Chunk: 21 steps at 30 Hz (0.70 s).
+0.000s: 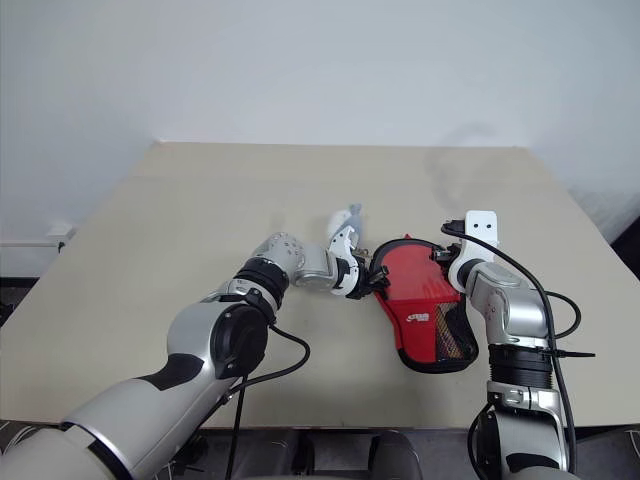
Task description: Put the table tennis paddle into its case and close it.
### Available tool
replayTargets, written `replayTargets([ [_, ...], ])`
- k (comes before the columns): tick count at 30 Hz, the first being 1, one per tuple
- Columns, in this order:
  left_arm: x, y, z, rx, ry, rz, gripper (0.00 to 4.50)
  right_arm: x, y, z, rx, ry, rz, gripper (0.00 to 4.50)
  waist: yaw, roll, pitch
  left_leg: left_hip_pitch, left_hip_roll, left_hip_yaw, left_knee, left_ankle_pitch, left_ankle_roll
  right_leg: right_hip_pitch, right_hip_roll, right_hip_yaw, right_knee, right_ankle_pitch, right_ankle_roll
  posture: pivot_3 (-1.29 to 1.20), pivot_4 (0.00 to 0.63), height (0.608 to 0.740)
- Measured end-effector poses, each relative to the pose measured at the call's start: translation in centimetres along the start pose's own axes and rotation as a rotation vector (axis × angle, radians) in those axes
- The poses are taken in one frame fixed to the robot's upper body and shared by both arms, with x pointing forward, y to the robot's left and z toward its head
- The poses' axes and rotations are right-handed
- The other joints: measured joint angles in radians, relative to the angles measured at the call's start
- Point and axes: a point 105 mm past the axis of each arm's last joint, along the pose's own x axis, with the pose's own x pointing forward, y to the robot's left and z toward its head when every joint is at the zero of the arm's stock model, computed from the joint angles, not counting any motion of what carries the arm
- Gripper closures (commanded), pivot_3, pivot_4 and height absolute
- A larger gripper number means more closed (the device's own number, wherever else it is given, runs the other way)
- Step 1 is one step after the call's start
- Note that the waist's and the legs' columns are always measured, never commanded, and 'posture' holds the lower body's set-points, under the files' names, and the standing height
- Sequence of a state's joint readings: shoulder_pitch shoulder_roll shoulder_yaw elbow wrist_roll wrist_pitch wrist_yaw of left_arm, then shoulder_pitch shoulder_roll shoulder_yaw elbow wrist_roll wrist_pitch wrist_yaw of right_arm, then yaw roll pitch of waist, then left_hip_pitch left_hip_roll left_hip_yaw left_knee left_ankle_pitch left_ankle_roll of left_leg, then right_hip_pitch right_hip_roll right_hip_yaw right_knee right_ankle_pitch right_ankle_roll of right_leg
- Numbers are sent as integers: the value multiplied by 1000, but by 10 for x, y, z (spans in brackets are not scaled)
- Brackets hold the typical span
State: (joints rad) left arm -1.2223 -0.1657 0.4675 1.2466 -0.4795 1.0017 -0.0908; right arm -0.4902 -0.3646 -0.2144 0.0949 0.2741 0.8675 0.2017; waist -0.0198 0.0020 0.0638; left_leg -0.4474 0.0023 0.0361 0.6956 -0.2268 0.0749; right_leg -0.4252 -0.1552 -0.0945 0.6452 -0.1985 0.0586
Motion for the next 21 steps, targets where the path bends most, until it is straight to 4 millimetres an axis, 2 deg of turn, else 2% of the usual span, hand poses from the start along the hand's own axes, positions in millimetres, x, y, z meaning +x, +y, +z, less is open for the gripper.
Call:
replayTargets([
  [21,0,0,2,11,-9,1,4430,3,0,-3,29,0,-22,2891,0,0,0,0,0,0,1,0,0,0,0,0,0,0,0,0,0,688],
])
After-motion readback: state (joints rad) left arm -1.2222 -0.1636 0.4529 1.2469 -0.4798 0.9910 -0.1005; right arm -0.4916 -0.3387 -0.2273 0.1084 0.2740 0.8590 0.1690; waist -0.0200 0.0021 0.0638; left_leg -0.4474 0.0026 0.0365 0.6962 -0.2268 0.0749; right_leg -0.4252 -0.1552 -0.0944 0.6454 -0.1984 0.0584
